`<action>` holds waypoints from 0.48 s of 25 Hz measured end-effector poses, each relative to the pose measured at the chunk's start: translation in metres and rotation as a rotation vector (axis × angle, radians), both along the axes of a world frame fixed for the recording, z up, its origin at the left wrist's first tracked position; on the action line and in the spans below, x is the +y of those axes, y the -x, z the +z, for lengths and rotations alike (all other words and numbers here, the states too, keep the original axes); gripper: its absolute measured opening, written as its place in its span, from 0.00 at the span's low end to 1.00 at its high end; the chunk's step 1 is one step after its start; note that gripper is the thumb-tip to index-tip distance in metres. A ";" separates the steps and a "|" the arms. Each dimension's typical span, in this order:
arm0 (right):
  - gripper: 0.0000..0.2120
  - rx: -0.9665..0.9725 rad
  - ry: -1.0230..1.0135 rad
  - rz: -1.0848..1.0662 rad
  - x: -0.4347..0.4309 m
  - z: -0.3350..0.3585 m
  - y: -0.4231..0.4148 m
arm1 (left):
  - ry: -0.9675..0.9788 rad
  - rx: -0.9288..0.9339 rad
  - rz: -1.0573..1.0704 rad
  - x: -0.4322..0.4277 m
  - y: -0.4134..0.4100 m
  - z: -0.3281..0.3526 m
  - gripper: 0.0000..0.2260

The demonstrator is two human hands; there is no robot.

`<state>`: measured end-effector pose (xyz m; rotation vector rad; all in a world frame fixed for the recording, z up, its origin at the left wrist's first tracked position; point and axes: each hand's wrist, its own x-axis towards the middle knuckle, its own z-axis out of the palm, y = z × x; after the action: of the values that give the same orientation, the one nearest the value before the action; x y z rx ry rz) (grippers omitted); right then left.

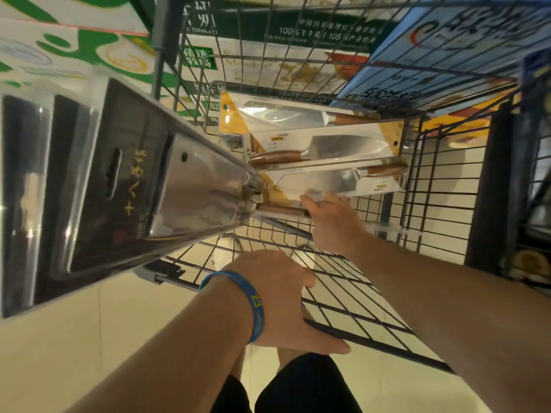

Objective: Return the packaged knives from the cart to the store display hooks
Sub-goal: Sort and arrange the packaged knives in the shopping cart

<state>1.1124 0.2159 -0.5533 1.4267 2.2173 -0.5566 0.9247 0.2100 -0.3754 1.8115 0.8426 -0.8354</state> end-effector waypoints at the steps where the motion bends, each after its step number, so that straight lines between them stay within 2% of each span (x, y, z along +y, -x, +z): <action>1: 0.31 0.001 0.002 -0.011 0.001 0.003 -0.005 | -0.018 -0.036 -0.026 0.000 -0.001 -0.005 0.23; 4: 0.21 -0.012 0.033 -0.001 0.003 0.008 -0.012 | -0.053 -0.052 -0.041 -0.002 -0.001 -0.008 0.18; 7: 0.17 0.049 0.021 -0.048 0.003 0.012 -0.010 | -0.038 -0.059 -0.035 -0.002 0.001 -0.010 0.18; 10: 0.19 0.043 -0.234 0.045 0.004 0.019 -0.015 | -0.055 -0.099 -0.015 -0.006 0.000 -0.005 0.20; 12: 0.21 0.003 -0.402 0.118 0.015 0.024 -0.020 | -0.047 -0.063 0.014 -0.008 0.001 0.002 0.28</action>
<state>1.1328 0.2312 -0.5298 1.4629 2.4940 -0.0725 0.9238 0.2022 -0.3735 1.8615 0.8398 -0.7507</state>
